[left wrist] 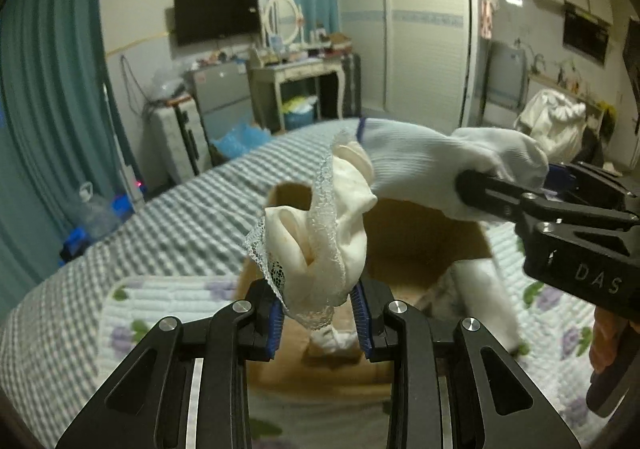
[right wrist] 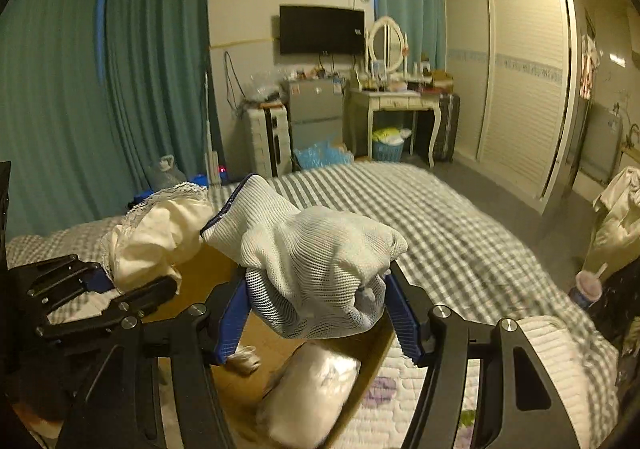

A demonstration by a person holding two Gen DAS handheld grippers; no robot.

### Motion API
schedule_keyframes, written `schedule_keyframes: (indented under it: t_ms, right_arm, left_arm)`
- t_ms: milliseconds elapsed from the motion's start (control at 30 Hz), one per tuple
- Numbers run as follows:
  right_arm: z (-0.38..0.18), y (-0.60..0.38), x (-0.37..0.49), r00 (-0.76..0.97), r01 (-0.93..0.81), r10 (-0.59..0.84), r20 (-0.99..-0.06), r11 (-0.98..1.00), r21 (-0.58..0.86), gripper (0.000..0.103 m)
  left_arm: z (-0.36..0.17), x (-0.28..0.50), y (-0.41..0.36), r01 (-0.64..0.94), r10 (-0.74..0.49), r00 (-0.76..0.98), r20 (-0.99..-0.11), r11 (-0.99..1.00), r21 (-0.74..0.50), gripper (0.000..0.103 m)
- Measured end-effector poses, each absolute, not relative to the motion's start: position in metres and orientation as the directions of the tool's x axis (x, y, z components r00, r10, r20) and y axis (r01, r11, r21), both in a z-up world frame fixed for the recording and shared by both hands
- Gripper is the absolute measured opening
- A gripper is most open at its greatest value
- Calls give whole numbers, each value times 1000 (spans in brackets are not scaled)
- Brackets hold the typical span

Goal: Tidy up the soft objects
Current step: 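Carry the lace cloth and glove over the box and open both tools, then withdraw both tools from the box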

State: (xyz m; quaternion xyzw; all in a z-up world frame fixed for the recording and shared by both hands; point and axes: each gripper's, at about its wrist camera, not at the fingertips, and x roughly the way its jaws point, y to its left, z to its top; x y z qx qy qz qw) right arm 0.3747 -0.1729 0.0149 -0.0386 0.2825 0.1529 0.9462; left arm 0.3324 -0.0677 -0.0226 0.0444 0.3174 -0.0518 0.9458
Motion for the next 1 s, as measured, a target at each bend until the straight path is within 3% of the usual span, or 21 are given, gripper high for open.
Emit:
schedule_keyframes:
  t_ms: [267, 333, 400, 433, 667, 800, 867, 1000]
  right_arm:
    - [-24, -183, 407, 751, -302, 258, -608, 953, 31, 67]
    - [-24, -186, 407, 747, -302, 264, -610, 952, 43, 81]
    - [-17, -188, 401, 763, -304, 264, -590, 952, 32, 88]
    - [-12, -189, 395, 771, -305, 262, -580, 952, 23, 88]
    - [46, -196, 334, 813, -298, 242, -529, 954, -21, 91]
    - [91, -192, 275, 845, -302, 239, -479, 951, -59, 97]
    - [108, -190, 245, 856, -305, 241, -458, 950, -70, 101]
    - [128, -180, 189, 858, -332, 269, -438, 940, -73, 103]
  left_arm:
    - [-45, 351, -69, 111, -46, 761, -647, 992, 60, 33]
    - [-44, 351, -69, 102, -40, 750, -661, 993, 56, 44]
    - [-38, 342, -71, 103, -37, 758, -651, 993, 64, 77]
    - [-33, 334, -71, 96, -27, 776, -630, 992, 76, 81]
    - [26, 273, -52, 83, -45, 830, -556, 996, 45, 82]
    - [84, 215, -33, 75, -39, 885, -464, 995, 61, 83]
    - [106, 187, -21, 74, -46, 905, -422, 996, 52, 94]
    - [129, 142, 3, 86, -67, 919, -388, 996, 34, 97]
